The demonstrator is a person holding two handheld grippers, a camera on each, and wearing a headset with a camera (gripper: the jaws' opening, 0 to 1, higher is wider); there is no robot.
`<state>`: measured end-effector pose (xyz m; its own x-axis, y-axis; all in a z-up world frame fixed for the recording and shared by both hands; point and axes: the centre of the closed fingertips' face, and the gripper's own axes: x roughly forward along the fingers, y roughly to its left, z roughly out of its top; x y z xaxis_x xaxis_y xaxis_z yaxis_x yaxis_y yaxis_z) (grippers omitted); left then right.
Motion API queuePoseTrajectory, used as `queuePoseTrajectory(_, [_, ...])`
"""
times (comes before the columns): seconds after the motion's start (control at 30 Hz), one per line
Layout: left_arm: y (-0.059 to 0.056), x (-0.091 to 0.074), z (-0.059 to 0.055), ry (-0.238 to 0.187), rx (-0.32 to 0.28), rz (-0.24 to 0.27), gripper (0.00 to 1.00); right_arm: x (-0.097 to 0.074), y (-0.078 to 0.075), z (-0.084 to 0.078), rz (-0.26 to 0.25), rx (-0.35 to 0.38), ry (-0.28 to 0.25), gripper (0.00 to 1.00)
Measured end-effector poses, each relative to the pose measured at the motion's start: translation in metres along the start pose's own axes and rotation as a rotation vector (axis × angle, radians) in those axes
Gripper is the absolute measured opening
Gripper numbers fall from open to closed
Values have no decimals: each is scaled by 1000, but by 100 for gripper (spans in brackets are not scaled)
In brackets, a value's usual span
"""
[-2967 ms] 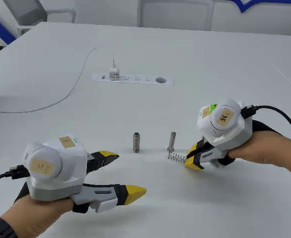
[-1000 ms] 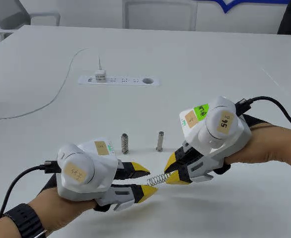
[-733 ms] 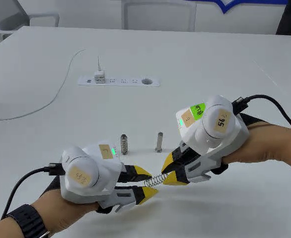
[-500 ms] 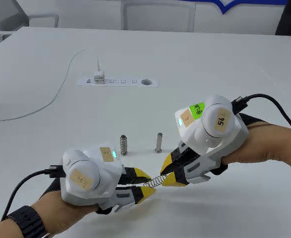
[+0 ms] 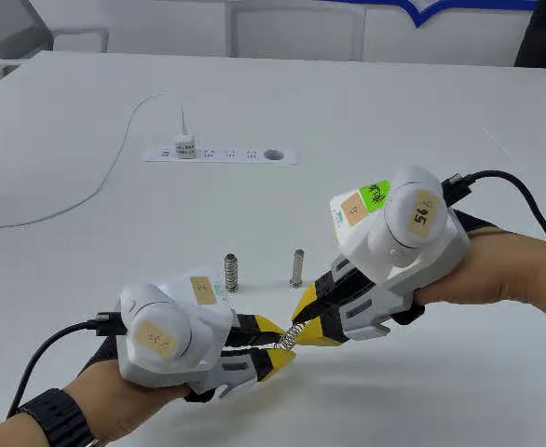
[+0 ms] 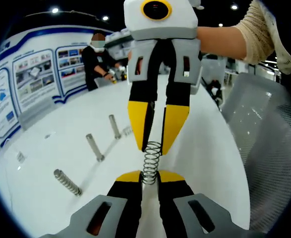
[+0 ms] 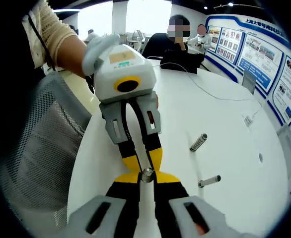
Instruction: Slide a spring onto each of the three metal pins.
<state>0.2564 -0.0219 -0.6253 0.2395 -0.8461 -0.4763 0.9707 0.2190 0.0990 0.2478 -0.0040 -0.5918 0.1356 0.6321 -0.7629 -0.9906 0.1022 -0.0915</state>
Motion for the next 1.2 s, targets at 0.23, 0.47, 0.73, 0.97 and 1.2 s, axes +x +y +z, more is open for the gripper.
queuePoseTrajectory(0.23, [1, -1, 3, -21, -43, 1, 11, -1, -2, 6, -19, 31, -52, 11])
queuePoseTrajectory(0.47, [1, 1, 5, -30, -59, 1, 11, -1, -4, 11, -36, 54, -92, 11])
queuePoseTrajectory(0.73, [1, 3, 9, -39, -70, 1, 11, -2, -6, 14, -59, 74, -128, 11])
queuePoseTrajectory(0.97, [2, 3, 10, -47, -72, 7, 11, -3, -8, 15, -68, 87, -140, 11])
queuePoseTrajectory(1.2, [4, 1, 9, -49, -85, 16, 16, -5, -9, 13, -78, 97, -141, 11])
